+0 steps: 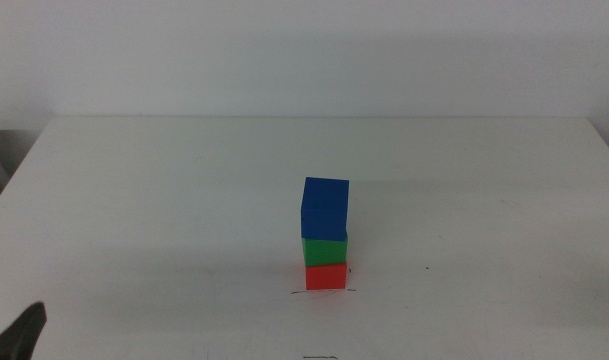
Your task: Stack red cubes first, then green, then blue cubes in a specific spot.
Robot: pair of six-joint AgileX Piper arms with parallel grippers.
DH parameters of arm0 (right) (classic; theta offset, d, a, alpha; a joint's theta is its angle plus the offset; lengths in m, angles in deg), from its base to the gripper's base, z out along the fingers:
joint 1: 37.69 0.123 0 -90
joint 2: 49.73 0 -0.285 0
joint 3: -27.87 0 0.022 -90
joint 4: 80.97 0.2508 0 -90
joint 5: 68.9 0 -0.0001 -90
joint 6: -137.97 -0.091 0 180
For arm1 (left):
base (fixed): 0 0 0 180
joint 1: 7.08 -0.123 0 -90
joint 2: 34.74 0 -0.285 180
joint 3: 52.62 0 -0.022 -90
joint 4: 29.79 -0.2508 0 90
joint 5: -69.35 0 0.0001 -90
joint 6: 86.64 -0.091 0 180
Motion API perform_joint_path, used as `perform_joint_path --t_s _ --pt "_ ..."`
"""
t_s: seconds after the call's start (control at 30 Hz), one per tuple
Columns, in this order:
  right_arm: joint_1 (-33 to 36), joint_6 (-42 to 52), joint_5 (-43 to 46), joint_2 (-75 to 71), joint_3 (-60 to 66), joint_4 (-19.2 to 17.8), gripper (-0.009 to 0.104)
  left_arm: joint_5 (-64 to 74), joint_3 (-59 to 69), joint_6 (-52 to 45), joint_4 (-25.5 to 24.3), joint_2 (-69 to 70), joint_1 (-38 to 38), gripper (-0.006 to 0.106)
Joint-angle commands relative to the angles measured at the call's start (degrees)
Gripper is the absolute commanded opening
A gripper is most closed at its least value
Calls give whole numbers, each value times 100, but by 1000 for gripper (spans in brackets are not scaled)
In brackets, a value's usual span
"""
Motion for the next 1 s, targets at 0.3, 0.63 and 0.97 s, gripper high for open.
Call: perform_joint_path --t_s 0.3,0.63,0.97 --pt "-1317 70 1340 -1721 1398 884 85 -909 953 17 66 1018 -7 85" --pt "-1347 70 1644 -1828 1724 846 85 -900 1139 17 66 1182 -7 85" --pt "-1347 70 1582 -1828 1724 846 85 -900 1139 17 66 1189 -235 85"
